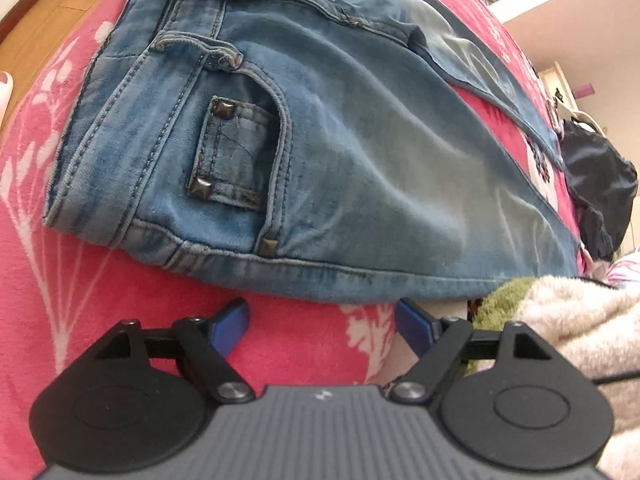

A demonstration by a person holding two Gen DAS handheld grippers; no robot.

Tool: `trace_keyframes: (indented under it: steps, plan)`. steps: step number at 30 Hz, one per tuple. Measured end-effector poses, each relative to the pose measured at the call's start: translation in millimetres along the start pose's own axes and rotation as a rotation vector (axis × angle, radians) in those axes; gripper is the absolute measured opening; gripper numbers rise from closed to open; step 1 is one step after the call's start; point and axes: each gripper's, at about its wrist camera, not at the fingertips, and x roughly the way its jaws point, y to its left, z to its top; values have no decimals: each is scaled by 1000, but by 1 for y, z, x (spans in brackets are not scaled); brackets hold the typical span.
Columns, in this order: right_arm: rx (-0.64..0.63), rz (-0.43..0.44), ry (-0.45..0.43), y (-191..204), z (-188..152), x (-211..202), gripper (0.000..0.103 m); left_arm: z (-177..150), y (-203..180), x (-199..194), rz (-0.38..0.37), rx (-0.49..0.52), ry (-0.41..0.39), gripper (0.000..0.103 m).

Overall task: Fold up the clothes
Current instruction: 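Grasp the jeans waistband with the left gripper while the right gripper grasps the leg hems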

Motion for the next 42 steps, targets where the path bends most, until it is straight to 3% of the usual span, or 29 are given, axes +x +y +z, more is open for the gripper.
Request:
trace_keyframes:
  steps: [2, 7, 12, 17, 21, 22, 27, 33, 37, 42]
  plan:
    - [10, 11, -7, -1, 2, 2, 51, -1, -2, 0, 9, -9, -28, 83]
    - [36, 40, -25, -2, 7, 6, 52, 1, 5, -9, 18, -129, -149, 65]
    - [65, 95, -102, -10, 16, 6, 49, -1, 11, -12, 34, -199, -181, 55]
    - [40, 112, -17, -9, 9, 25, 34, -1, 16, -16, 81, -236, -200, 35]
    - [40, 106, -43, -8, 9, 28, 7, -3, 9, -20, 119, -241, -230, 24]
    - [27, 112, -55, -6, 9, 27, 4, -3, 7, -23, 126, -234, -241, 22]
    - [-134, 145, -89, 31, 11, 21, 3, 7, -10, -45, 122, -219, -281, 18]
    - [-279, 189, -89, 80, 11, 10, 3, 32, -43, -80, 90, -148, -441, 16]
    - [-326, 221, -98, 113, 20, 10, 3, 63, -55, -90, 67, -135, -533, 13]
    - [-352, 247, -111, 159, 31, 22, 3, 108, -56, -92, 56, -143, -591, 11]
